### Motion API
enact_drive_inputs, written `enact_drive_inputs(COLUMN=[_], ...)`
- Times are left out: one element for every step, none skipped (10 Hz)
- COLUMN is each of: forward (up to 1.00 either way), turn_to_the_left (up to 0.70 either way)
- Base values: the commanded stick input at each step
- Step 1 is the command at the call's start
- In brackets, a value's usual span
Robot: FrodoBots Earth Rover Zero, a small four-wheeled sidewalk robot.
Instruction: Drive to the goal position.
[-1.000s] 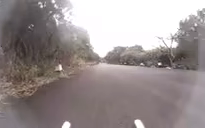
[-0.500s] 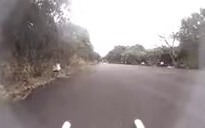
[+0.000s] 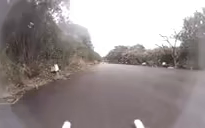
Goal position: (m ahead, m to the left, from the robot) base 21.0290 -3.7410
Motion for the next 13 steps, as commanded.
enact_drive_inputs(forward=[0.5,0.5,0.5,0.5,0.5,0.5,0.5,0.5,0.5,0.5,0.5,0.5,0.5], turn_to_the_left=[0.0,0.0,0.0,0.0,0.0,0.0,0.0,0.0,0.0,0.0,0.0,0.0,0.0])
